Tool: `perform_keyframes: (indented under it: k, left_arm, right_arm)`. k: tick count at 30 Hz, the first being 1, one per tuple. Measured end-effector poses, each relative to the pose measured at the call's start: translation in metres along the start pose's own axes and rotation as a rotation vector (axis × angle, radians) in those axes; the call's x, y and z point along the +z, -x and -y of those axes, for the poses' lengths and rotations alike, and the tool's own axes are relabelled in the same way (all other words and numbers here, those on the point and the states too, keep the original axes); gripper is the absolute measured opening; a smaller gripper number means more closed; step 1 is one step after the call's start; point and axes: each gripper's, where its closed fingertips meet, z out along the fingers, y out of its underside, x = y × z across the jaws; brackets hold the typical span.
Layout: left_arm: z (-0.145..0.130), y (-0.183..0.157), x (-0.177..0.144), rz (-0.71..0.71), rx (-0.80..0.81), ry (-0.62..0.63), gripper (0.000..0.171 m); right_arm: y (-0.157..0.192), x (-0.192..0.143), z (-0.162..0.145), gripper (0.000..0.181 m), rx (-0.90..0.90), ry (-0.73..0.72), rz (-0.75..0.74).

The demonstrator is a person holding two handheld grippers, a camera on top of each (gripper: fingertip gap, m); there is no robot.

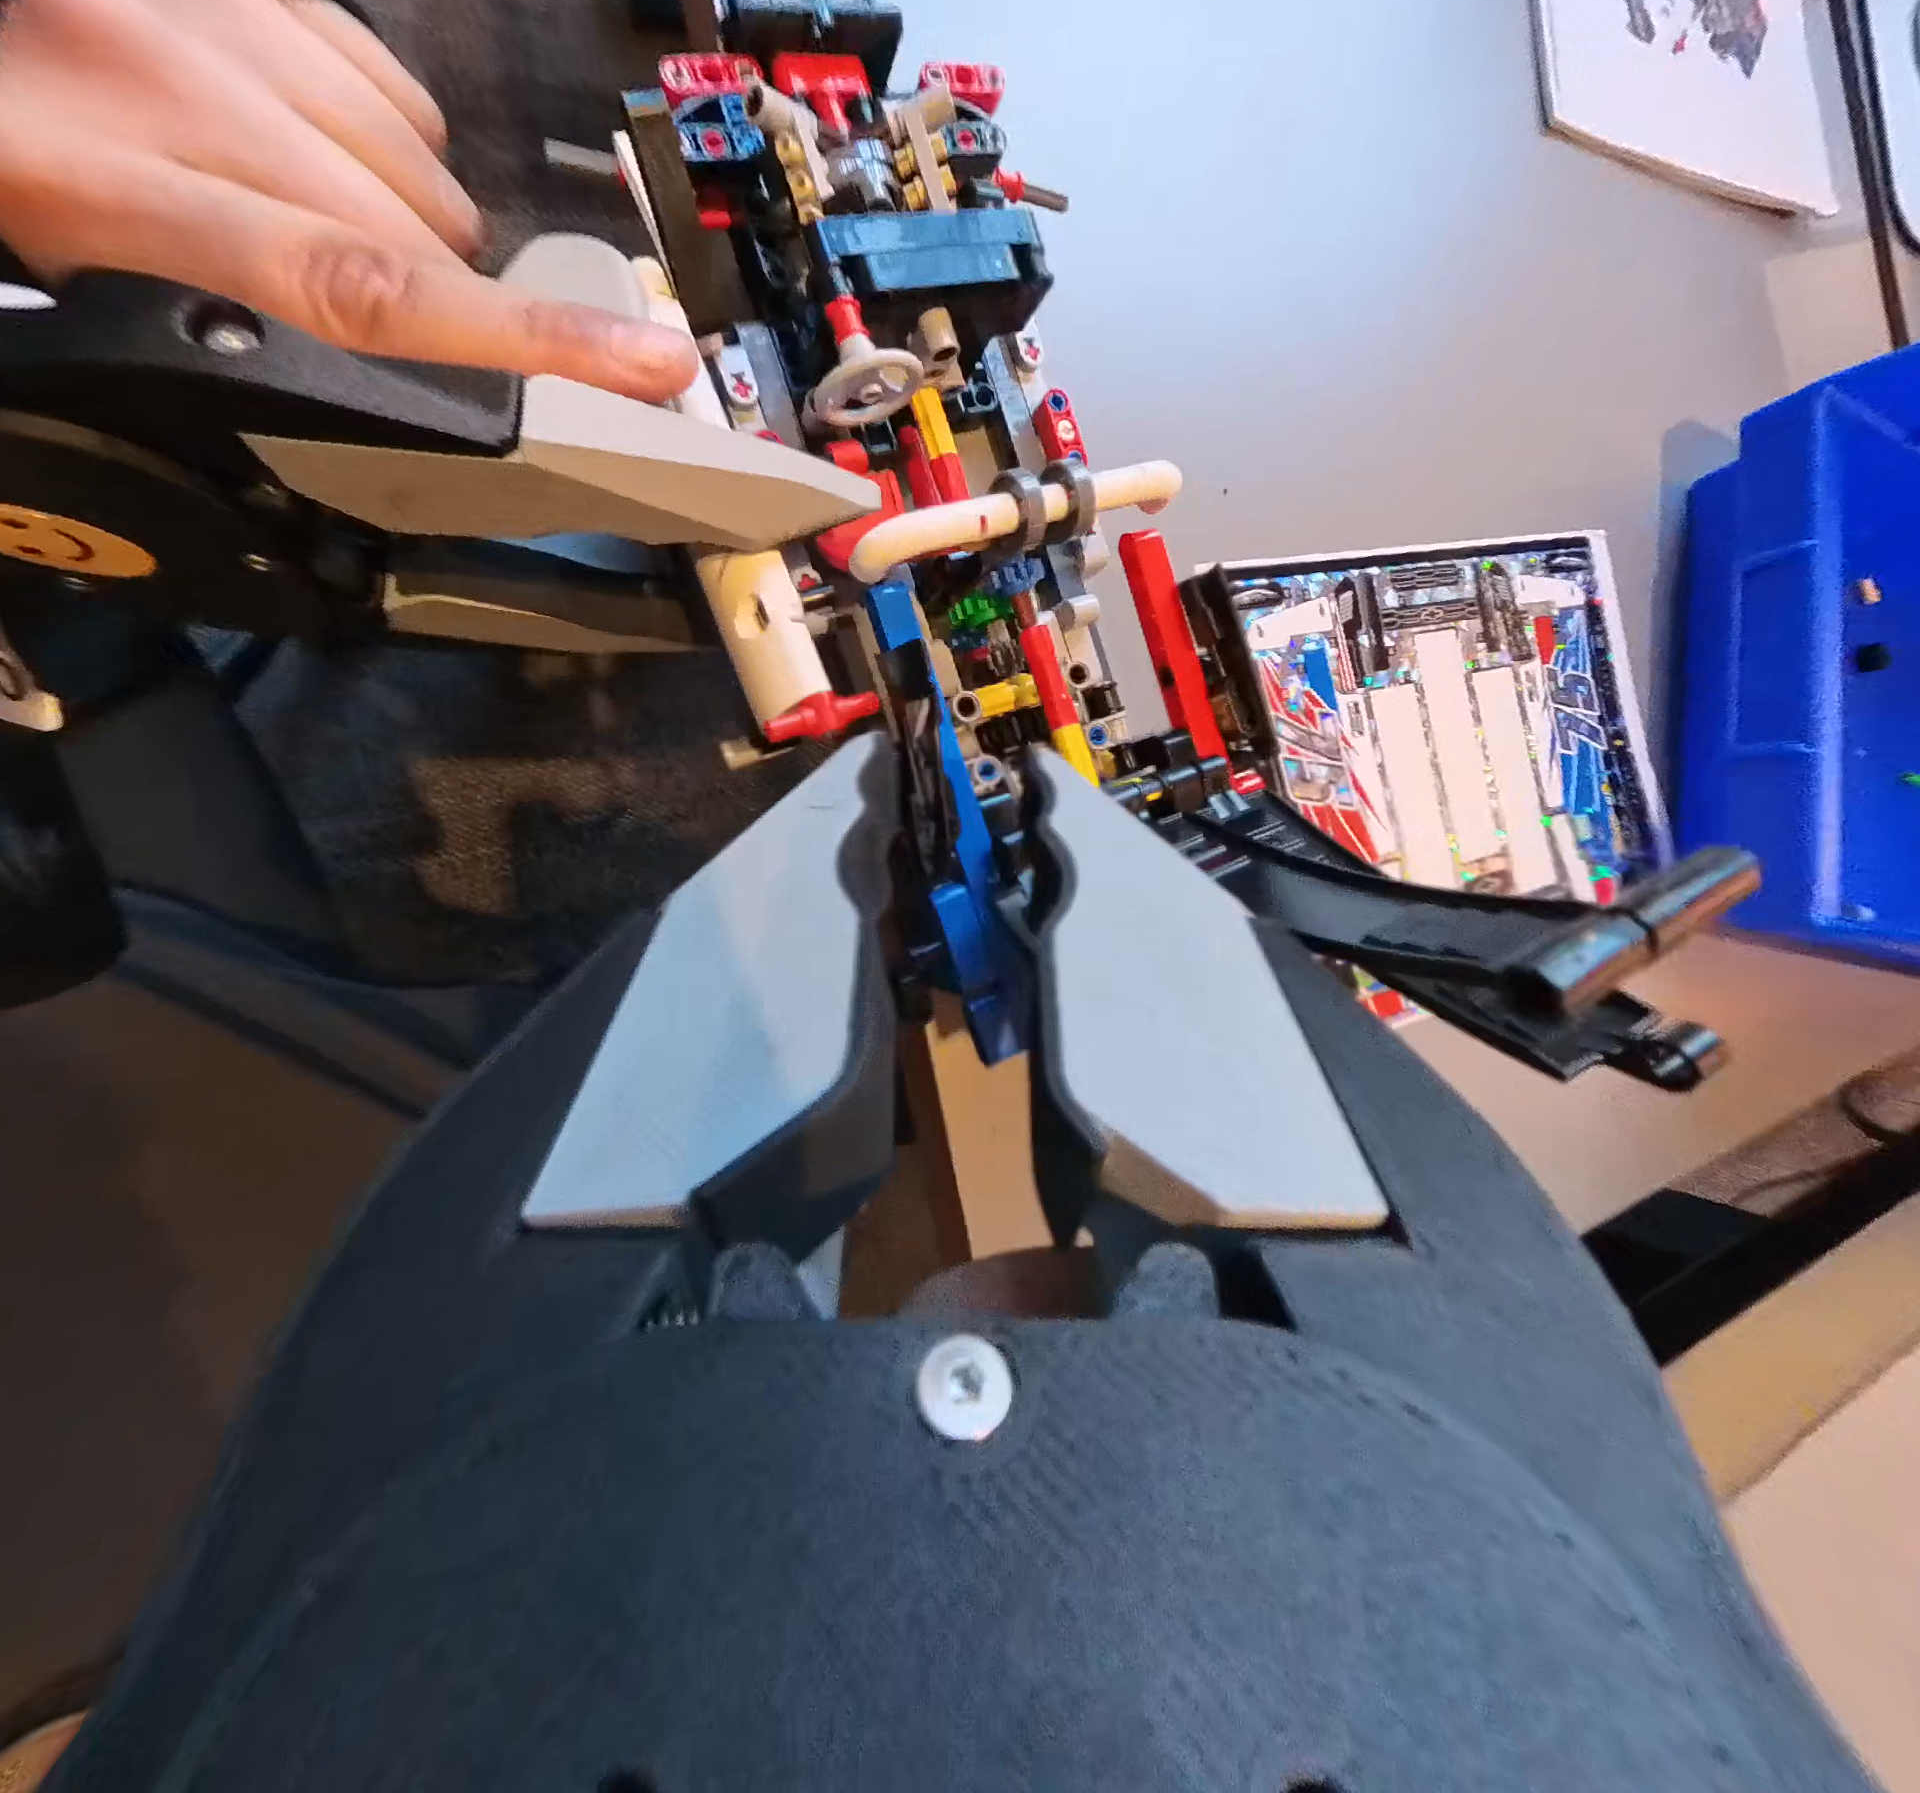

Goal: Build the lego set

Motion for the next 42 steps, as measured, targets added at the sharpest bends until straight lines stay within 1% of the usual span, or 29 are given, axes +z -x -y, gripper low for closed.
perform_keyframes:
  k: [1, 3, 5, 14, 16, 18, 20, 24, 28, 33, 39, 42]
  left_arm:
    - [0.001, 0.0, 0.0, 0.0, 0.001, -0.002, 0.055]
    - [0.002, 0.0, 0.0, 0.002, 0.002, -0.004, 0.055]
    - [0.003, 0.001, 0.001, 0.004, 0.002, -0.005, 0.055]
    - [0.002, -0.004, 0.001, -0.003, 0.0, -0.008, 0.055]
    - [0.003, -0.004, 0.0, -0.001, -0.002, -0.01, 0.055]
    - [0.002, -0.003, 0.0, 0.005, -0.004, -0.012, 0.055]
    - [0.002, -0.001, 0.001, 0.008, -0.006, -0.013, 0.055]
    - [0.003, -0.001, 0.001, 0.01, 0.003, -0.016, 0.055]
    - [0.003, 0.003, 0.001, 0.014, 0.0, -0.015, 0.055]
    - [0.002, 0.006, -0.003, 0.018, 0.009, -0.028, 0.055]
    - [0.001, 0.005, -0.001, 0.007, 0.007, -0.02, 0.055]
    - [0.001, 0.009, 0.0, 0.018, 0.003, -0.024, 0.055]
  right_arm:
    - [-0.001, 0.003, -0.001, 0.023, -0.023, 0.018, -0.014]
    - [0.003, 0.01, -0.004, 0.009, -0.085, 0.053, -0.022]
    - [0.005, 0.014, -0.003, 0.006, -0.117, 0.064, -0.027]
    - [0.007, 0.011, -0.001, 0.005, 0.023, -0.02, 0.032]
    - [0.006, 0.011, -0.001, 0.006, 0.044, -0.025, 0.036]
    - [0.004, 0.01, -0.003, 0.022, 0.025, -0.012, 0.024]
    - [0.008, 0.008, -0.001, 0.032, -0.003, -0.022, 0.044]
    - [0.013, 0.006, 0.001, 0.044, -0.053, -0.018, 0.077]
    - [0.021, 0.009, -0.001, 0.045, -0.056, 0.003, 0.153]
    - [0.022, 0.011, -0.001, 0.041, -0.039, -0.003, 0.187]
    - [0.019, 0.015, -0.003, 0.033, -0.088, 0.005, 0.134]
    - [0.019, 0.015, -0.003, 0.032, -0.121, 0.008, 0.114]
